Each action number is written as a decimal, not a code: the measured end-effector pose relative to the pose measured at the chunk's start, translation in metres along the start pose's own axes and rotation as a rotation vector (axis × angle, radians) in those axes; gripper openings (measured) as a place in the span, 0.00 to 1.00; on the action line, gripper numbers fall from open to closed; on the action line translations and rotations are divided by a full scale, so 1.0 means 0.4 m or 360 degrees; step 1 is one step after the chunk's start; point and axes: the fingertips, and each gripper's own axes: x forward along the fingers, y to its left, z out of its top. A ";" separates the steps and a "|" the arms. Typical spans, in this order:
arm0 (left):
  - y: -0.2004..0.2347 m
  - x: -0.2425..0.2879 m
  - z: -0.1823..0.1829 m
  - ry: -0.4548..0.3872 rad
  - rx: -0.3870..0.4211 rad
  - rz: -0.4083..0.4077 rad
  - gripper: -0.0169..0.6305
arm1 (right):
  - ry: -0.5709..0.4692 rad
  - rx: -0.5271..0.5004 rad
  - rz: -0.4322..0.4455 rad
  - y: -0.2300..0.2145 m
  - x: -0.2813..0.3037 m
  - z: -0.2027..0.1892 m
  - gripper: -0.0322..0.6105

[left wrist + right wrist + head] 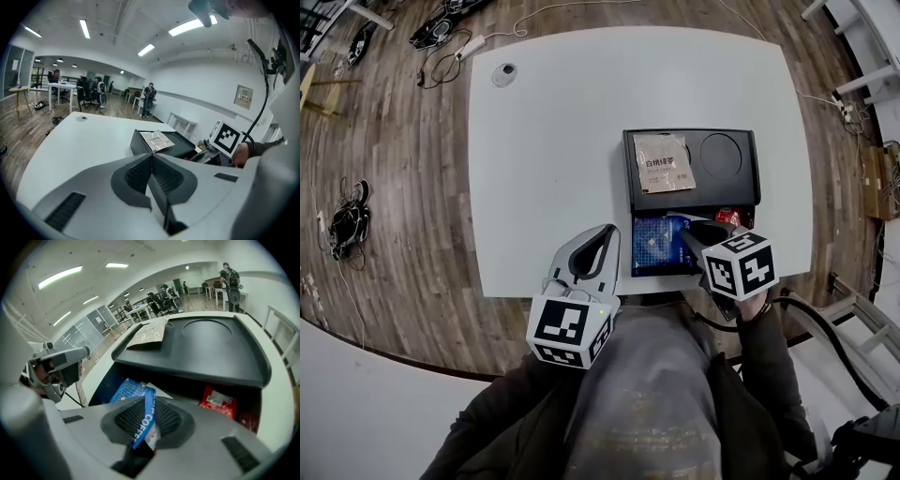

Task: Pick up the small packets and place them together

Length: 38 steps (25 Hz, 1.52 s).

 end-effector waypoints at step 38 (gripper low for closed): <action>-0.044 0.002 0.122 -0.0203 0.0086 0.0218 0.04 | -0.0639 -0.0195 0.0202 -0.054 -0.305 0.332 0.06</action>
